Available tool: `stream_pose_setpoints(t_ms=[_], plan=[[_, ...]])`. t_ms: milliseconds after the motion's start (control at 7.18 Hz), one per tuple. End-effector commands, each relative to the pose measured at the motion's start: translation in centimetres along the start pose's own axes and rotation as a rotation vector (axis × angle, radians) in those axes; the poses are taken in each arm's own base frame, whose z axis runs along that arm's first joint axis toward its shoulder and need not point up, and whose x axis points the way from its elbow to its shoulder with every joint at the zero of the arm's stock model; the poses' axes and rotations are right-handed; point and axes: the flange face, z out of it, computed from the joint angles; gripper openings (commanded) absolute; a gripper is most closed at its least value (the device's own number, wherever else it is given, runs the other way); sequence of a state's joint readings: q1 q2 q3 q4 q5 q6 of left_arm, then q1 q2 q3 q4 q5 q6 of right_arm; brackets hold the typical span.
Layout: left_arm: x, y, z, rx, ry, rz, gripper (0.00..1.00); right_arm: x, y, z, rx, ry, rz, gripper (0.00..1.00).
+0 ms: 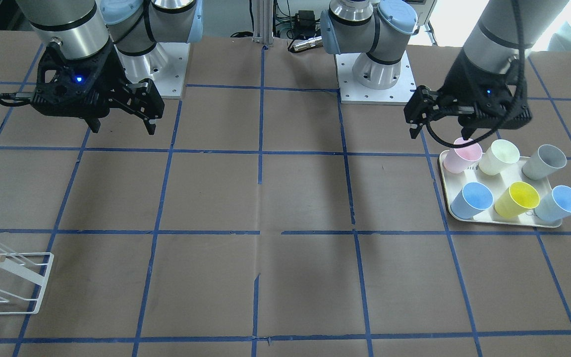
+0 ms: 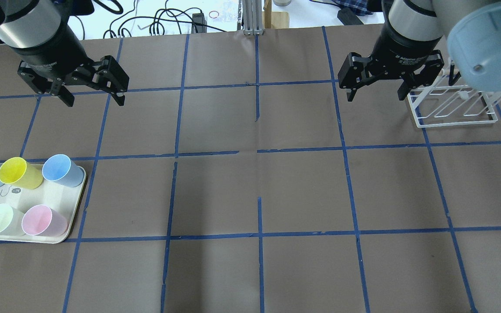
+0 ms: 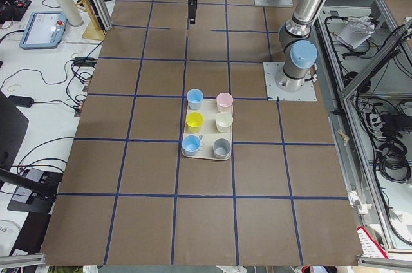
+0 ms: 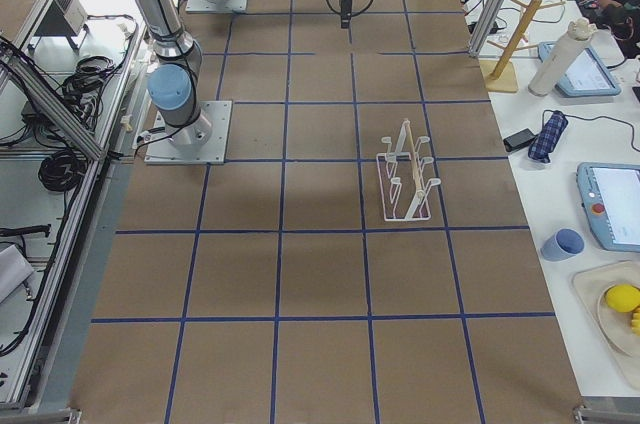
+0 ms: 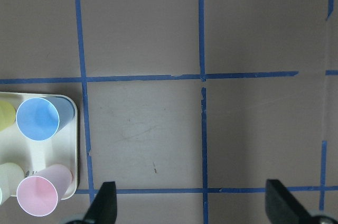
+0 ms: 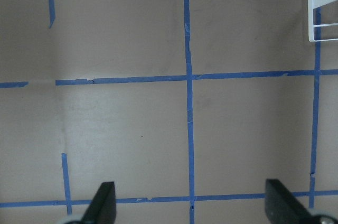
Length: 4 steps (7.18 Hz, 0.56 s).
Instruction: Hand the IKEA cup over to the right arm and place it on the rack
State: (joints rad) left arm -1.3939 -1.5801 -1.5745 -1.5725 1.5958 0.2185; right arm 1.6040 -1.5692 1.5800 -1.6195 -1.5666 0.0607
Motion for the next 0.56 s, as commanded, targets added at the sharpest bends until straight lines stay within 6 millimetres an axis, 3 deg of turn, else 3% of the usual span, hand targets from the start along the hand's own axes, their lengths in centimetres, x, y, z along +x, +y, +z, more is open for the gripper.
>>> stream_pose_setpoints(t_ms=[0, 279, 418], plan=[[-9.7, -1.4, 4.0, -0.068, 0.037, 0.101, 1.00, 0.0, 0.0, 0.0, 0.000, 0.000, 0.000, 1.00], [-15.2, -1.9, 7.8, -0.110, 0.073, 0.174, 1.00, 0.0, 0.0, 0.0, 0.000, 0.000, 0.000, 1.00], [-19.0, -2.3, 9.9, -0.073, 0.056, 0.229, 1.00, 0.1, 0.0, 0.0, -0.001, 0.004, -0.001, 1.00]])
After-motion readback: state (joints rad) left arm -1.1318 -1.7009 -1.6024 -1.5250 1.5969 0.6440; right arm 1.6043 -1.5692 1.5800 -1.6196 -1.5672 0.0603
